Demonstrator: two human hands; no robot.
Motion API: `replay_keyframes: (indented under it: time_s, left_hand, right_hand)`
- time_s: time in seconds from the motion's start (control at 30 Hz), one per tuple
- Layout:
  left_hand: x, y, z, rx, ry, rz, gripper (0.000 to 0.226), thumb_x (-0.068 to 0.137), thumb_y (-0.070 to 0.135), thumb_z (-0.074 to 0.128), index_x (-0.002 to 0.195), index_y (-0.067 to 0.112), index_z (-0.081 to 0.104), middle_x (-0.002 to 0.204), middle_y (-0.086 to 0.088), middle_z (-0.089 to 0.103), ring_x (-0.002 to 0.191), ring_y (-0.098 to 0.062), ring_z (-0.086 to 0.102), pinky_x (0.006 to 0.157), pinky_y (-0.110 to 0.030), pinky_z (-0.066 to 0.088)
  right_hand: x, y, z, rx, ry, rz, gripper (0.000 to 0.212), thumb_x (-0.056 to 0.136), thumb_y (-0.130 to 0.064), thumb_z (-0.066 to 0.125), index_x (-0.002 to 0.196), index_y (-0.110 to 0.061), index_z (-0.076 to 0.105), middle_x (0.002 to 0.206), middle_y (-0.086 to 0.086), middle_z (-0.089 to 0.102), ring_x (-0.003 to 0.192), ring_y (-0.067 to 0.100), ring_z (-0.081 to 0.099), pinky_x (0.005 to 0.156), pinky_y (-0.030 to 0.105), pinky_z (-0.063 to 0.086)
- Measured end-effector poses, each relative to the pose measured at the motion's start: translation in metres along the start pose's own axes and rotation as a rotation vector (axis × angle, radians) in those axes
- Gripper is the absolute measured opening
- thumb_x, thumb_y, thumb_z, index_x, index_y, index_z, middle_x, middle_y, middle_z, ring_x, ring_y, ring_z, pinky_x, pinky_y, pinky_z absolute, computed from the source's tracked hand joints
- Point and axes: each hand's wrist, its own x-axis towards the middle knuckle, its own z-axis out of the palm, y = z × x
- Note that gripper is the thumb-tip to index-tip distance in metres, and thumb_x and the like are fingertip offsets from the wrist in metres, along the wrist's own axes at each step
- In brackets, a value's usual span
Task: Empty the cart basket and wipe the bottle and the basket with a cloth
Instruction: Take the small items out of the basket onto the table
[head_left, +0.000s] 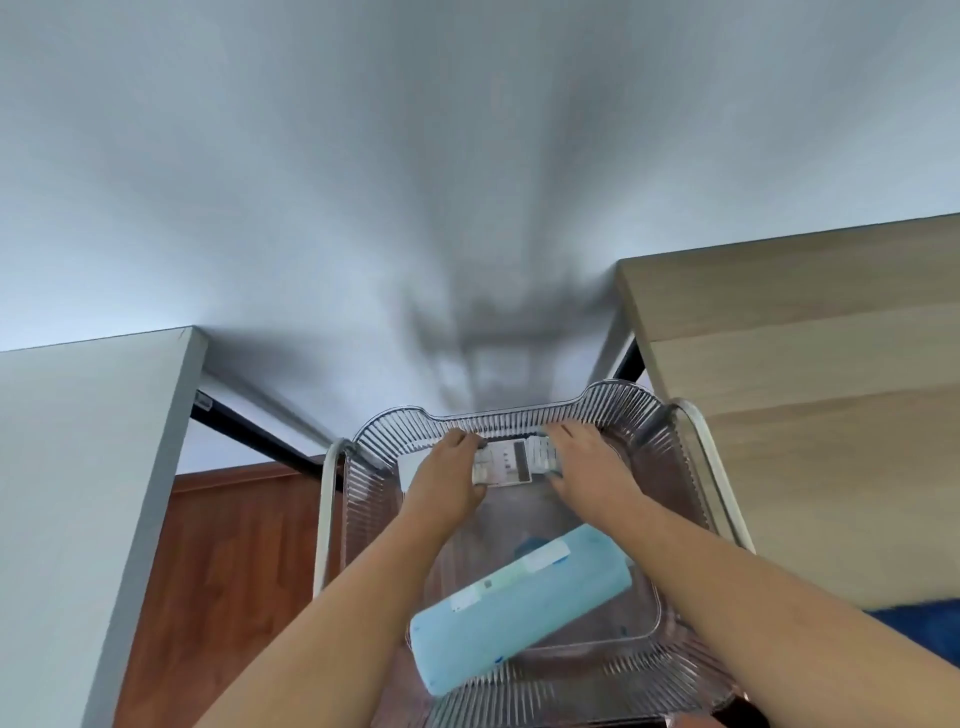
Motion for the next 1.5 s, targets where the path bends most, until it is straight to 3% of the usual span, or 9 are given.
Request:
replay_keyframes:
  time_s: [0.37, 0.5, 0.67, 0.97, 1.23, 1.4, 1.5]
  left_hand:
    - [0.030, -0.011, 0.033, -0.025, 0.026, 0.045, 0.053, 0.071, 0.022, 0.074, 0.121, 0.016, 0.058, 0.119, -0.004, 0.060, 0.112, -0.025, 0.053, 0.094, -0.037, 0.042]
    - [0.026, -0.021, 0.033, -0.070, 0.052, -0.004, 0.059, 0.069, 0.027, 0.079, 0.123, 0.013, 0.058, 0.120, -0.006, 0.061, 0.113, -0.025, 0.054, 0.094, -0.035, 0.042]
    - [0.023, -0.031, 0.030, -0.101, 0.095, -0.034, 0.051, 0.069, 0.030, 0.081, 0.114, 0.014, 0.066, 0.113, -0.005, 0.066, 0.109, -0.023, 0.056, 0.090, -0.027, 0.036]
    - [0.030, -0.028, 0.029, -0.154, 0.098, -0.111, 0.054, 0.072, 0.026, 0.080, 0.121, 0.013, 0.062, 0.121, -0.007, 0.064, 0.116, -0.025, 0.053, 0.096, -0.030, 0.036]
    - [0.027, -0.021, 0.024, -0.157, 0.063, -0.150, 0.064, 0.072, 0.026, 0.080, 0.129, 0.015, 0.054, 0.127, -0.009, 0.058, 0.118, -0.027, 0.051, 0.098, -0.036, 0.039]
    - [0.002, -0.015, 0.009, -0.071, 0.066, -0.297, 0.073, 0.071, 0.037, 0.077, 0.135, 0.022, 0.046, 0.133, -0.008, 0.049, 0.122, -0.028, 0.047, 0.098, -0.045, 0.045]
    - [-0.023, -0.005, 0.008, -0.051, 0.017, -0.219, 0.071, 0.072, 0.042, 0.074, 0.135, 0.025, 0.046, 0.136, -0.005, 0.047, 0.123, -0.026, 0.045, 0.099, -0.041, 0.044]
  right_hand:
    - [0.024, 0.012, 0.021, -0.007, 0.015, 0.040, 0.062, 0.083, 0.000, 0.056, 0.139, -0.020, 0.038, 0.143, -0.001, 0.041, 0.132, 0.020, 0.032, 0.106, 0.038, 0.038]
    - [0.014, 0.017, 0.022, -0.051, 0.054, 0.084, 0.063, 0.082, -0.005, 0.058, 0.139, -0.021, 0.036, 0.145, 0.001, 0.035, 0.131, 0.022, 0.031, 0.103, 0.039, 0.040]
    - [0.010, 0.020, 0.020, 0.014, 0.079, 0.102, 0.057, 0.083, -0.010, 0.062, 0.135, -0.020, 0.042, 0.141, 0.002, 0.040, 0.126, 0.022, 0.041, 0.104, 0.039, 0.040]
    - [0.022, 0.012, 0.019, 0.108, 0.082, 0.060, 0.049, 0.084, -0.005, 0.062, 0.129, -0.019, 0.048, 0.137, 0.002, 0.044, 0.123, 0.021, 0.047, 0.101, 0.038, 0.046]
    - [0.022, 0.015, 0.013, 0.150, 0.093, 0.072, 0.051, 0.084, -0.009, 0.066, 0.131, -0.019, 0.049, 0.138, 0.002, 0.045, 0.126, 0.019, 0.045, 0.105, 0.032, 0.038]
    - [0.010, 0.011, -0.010, 0.122, 0.013, 0.070, 0.044, 0.082, -0.005, 0.067, 0.121, -0.021, 0.055, 0.132, 0.001, 0.052, 0.118, 0.020, 0.051, 0.103, 0.033, 0.040]
    - [-0.002, 0.015, -0.029, 0.011, -0.131, 0.059, 0.041, 0.083, 0.004, 0.058, 0.117, -0.019, 0.058, 0.127, 0.005, 0.058, 0.111, 0.023, 0.056, 0.095, 0.033, 0.046]
